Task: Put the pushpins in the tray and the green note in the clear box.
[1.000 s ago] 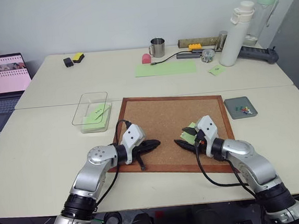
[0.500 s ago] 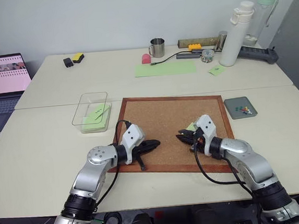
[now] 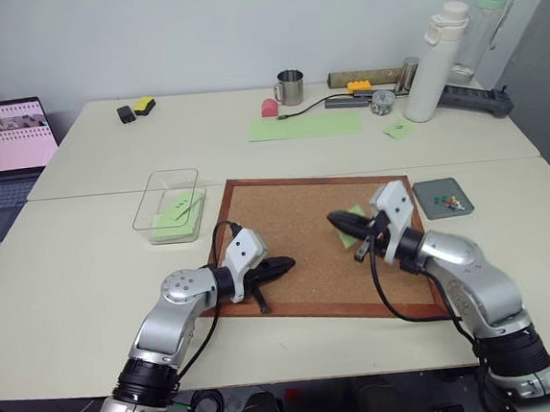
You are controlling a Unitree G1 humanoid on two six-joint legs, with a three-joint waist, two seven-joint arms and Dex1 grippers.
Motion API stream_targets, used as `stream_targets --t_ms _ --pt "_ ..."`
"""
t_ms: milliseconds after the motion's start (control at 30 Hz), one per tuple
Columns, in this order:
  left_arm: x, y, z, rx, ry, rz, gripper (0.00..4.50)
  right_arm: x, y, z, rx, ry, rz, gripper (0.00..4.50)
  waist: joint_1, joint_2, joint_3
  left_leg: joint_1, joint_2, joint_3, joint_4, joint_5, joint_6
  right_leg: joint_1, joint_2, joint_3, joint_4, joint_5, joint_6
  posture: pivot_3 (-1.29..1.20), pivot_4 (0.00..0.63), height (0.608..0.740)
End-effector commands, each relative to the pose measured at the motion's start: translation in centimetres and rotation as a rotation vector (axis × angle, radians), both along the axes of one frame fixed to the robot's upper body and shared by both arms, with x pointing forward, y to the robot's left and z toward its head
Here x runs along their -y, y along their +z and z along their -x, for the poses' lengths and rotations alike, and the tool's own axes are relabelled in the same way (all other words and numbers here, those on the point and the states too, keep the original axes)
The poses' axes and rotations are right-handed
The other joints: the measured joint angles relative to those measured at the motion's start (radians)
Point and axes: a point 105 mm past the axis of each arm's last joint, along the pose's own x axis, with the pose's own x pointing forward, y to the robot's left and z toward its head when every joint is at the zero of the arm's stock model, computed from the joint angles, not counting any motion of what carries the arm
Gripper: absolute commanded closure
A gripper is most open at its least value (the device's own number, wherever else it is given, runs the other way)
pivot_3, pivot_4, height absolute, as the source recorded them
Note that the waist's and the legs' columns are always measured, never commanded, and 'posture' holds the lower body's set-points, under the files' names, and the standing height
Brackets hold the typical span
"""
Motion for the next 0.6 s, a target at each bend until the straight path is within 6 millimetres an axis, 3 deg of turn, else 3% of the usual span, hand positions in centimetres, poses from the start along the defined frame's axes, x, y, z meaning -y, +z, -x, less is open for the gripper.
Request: stream_targets --t_ms 33,200,333,500,600 --pt "-0.3 0.0 -0.4 -0.09 0.046 0.084 4.5 -0.2 -0.5 1.3 0.084 0.095 0.144 4.49 0.001 0.0 0.0 0.0 0.0 0.0 0.0 0.0 0.0 0.0 0.0 0.0 0.0 0.0 0.0 0.0 0.15 0.74" --pt "-1.2 4.8 -2.4 -0.186 0.105 0.367 3.64 0.0 -1.1 1.9 0.167 0.2 0.302 4.5 0.0 -0.003 0.003 0.0 -0.001 -0.001 0.0 0.0 0.0 0.0 0.0 -0.001 0.0 0.0 0.0 0.0 0.15 0.74" --pt "-1.1 8.5 -2.8 -0.305 0.046 0.554 2.95 -0.1 -1.1 2.5 0.231 0.299 0.389 4.5 0.0 -0.007 0.005 -0.002 -0.001 -0.003 0.001 0.0 0.0 0.0 0.0 -0.003 0.0 0.0 0.0 0.0 0.15 0.74" --pt "-0.9 10.4 -2.9 -0.352 0.007 0.603 1.94 0.2 -1.1 2.7 0.312 0.386 0.496 4.5 -0.001 -0.007 0.005 -0.002 0.0 -0.003 0.0 0.0 0.0 0.0 0.0 -0.003 -0.001 0.0 0.0 0.0 0.15 0.74" --pt "-0.5 11.2 -2.6 -0.346 -0.015 0.615 1.37 0.2 0.0 1.9 0.31 0.341 0.439 4.5 0.0 -0.007 0.006 -0.002 0.0 -0.004 0.0 0.0 -0.001 0.0 0.0 -0.003 -0.001 0.0 0.0 0.0 0.15 0.74"
